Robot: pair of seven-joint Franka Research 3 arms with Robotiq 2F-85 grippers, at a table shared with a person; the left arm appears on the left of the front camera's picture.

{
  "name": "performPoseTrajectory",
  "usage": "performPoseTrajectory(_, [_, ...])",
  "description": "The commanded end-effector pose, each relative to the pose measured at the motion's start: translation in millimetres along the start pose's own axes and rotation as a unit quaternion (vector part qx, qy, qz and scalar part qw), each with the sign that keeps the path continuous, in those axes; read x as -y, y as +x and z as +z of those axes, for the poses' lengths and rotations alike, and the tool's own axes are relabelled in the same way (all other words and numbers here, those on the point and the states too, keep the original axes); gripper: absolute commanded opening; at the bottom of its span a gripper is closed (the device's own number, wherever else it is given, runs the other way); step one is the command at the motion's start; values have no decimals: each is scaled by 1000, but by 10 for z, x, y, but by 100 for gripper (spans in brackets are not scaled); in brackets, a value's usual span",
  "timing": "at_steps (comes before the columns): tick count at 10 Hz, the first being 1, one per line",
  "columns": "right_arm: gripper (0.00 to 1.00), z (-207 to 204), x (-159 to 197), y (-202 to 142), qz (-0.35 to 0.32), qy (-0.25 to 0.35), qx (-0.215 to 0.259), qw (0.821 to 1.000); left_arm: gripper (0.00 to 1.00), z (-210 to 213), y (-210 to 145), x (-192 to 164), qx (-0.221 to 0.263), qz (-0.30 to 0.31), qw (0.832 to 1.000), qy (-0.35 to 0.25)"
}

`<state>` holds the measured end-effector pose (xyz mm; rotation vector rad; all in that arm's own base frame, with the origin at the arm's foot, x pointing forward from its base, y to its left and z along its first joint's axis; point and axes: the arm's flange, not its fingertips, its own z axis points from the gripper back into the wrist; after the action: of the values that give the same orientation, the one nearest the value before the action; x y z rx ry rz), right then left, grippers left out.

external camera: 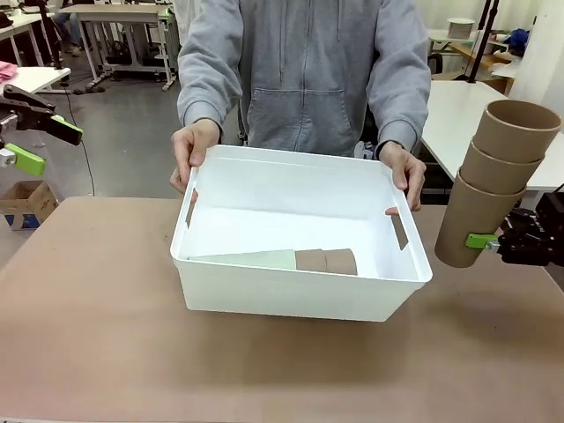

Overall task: Stack the cups and store them in the basket.
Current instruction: Place the stack of Reusable plastic cups into the Pantry Basket.

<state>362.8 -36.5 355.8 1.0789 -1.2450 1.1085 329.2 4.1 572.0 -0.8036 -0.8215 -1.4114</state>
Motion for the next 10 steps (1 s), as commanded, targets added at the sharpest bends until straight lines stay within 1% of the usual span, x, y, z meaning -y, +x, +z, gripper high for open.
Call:
performPoseTrajectory(1, [84, -14, 4, 40, 7, 1, 2, 1000, 100, 14, 12, 3, -2, 2, 1000, -2])
performPoseTrajectory(9, [84, -14, 4, 40, 7, 1, 2, 1000, 100, 14, 12, 3, -2, 2, 1000, -2])
performPoseTrajectory(10, [84, 0, 0, 0, 0, 0, 0, 1000, 100, 14, 12, 3, -2, 2, 1000, -2])
